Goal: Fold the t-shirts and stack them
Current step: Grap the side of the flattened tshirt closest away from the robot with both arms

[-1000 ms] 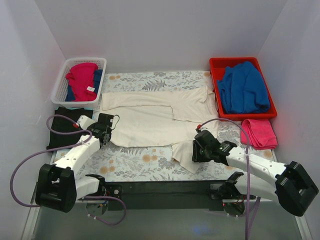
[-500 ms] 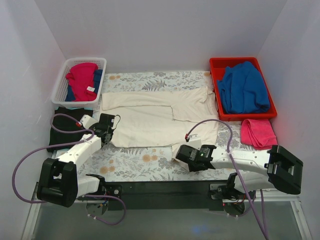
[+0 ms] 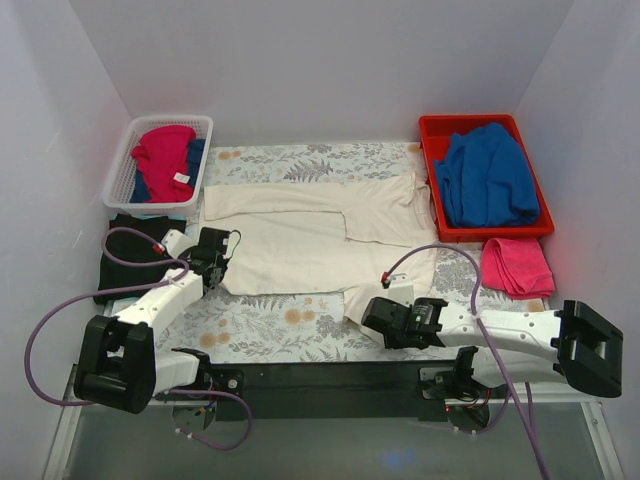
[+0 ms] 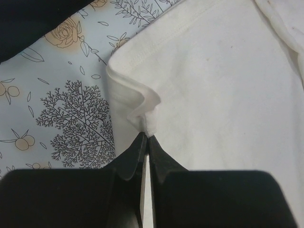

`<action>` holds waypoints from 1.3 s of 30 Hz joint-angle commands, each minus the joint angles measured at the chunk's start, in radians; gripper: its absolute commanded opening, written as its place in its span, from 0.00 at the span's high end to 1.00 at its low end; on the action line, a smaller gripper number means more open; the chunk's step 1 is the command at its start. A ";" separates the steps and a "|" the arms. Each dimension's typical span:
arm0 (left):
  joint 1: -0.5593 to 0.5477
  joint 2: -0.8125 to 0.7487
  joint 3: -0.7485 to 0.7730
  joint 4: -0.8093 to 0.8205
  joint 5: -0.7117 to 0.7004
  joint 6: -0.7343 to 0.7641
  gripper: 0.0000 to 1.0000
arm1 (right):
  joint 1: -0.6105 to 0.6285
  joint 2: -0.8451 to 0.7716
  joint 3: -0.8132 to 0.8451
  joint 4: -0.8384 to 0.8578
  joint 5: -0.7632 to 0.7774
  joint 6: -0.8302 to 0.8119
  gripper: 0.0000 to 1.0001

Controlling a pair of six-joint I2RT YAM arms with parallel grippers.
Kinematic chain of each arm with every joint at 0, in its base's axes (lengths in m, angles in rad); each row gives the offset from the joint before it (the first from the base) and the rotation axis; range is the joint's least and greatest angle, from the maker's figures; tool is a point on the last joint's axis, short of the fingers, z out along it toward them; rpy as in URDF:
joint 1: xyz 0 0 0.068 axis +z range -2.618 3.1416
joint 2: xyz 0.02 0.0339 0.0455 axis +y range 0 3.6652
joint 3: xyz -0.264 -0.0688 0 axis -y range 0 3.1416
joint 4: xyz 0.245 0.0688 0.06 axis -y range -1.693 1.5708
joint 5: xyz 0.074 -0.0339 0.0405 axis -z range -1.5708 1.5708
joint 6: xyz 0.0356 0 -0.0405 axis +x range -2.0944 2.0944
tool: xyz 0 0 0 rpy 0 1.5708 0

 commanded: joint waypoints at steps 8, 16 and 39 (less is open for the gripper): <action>0.002 -0.026 -0.027 0.005 -0.005 0.018 1.00 | 0.009 -0.002 -0.092 0.186 -0.029 -0.006 0.56; 0.002 -0.040 -0.030 -0.002 -0.015 0.019 1.00 | 0.025 -0.019 -0.074 0.166 -0.007 0.005 0.58; 0.002 -0.023 -0.039 0.007 -0.005 0.018 1.00 | 0.119 0.032 0.032 -0.015 0.134 0.101 0.57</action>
